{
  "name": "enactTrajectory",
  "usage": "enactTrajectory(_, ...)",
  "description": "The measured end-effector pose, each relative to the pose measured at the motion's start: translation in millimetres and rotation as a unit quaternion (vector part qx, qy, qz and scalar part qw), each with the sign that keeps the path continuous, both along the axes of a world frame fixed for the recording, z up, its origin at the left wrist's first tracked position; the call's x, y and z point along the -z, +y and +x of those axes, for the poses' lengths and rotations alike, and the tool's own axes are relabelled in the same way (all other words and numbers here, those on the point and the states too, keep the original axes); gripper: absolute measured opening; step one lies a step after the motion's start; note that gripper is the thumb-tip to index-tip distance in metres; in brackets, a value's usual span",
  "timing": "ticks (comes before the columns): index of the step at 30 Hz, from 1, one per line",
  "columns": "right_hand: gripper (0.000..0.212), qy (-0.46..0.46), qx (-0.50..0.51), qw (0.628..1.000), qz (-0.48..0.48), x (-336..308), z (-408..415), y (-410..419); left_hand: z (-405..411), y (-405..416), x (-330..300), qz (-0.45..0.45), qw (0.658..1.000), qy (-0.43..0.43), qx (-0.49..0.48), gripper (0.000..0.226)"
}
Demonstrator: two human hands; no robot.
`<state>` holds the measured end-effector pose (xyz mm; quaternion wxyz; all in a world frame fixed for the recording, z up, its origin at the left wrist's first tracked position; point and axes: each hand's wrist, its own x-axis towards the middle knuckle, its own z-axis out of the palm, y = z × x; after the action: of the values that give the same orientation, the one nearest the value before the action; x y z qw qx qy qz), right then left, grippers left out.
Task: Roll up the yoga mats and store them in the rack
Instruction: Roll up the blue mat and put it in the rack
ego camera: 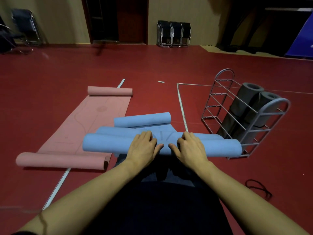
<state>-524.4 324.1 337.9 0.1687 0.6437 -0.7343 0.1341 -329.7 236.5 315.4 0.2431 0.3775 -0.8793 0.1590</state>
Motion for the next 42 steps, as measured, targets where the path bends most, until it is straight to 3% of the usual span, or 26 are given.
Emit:
enactTrajectory(6,0.046,0.009,0.012,1.0,-0.013,-5,5,-4,7,13,1,-0.002,0.999,-0.046,0.01,0.054)
enactTrajectory(12,0.041,0.036,0.031,0.999,0.005,-11,9,-9,10,17,-9,0.009,0.999,-0.022,0.024,0.031)
enactTrajectory(17,0.036,0.036,0.027,0.999,0.001,-11,8,-11,6,5,-5,0.072,0.997,-0.022,0.03,0.046)
enactTrajectory(22,0.036,-0.001,0.003,1.0,-0.016,-5,-1,-13,6,3,-3,0.106,0.993,-0.044,0.016,0.045)
enactTrajectory(32,0.028,0.038,-0.006,0.998,-0.047,-1,-5,-19,3,-16,-21,0.239,0.97,-0.047,0.007,0.05)
enactTrajectory(35,0.028,0.018,-0.006,0.999,-0.033,-5,-4,-20,4,-22,-9,0.211,0.977,-0.029,-0.008,0.053)
enactTrajectory(38,0.03,0.012,-0.011,1.0,-0.011,-11,-3,-21,5,-26,-1,0.117,0.993,-0.01,-0.015,0.057)
enactTrajectory(42,0.031,0.006,-0.002,1.0,0.015,-17,-4,-23,0,-30,-12,0.079,0.994,-0.074,-0.027,0.055)
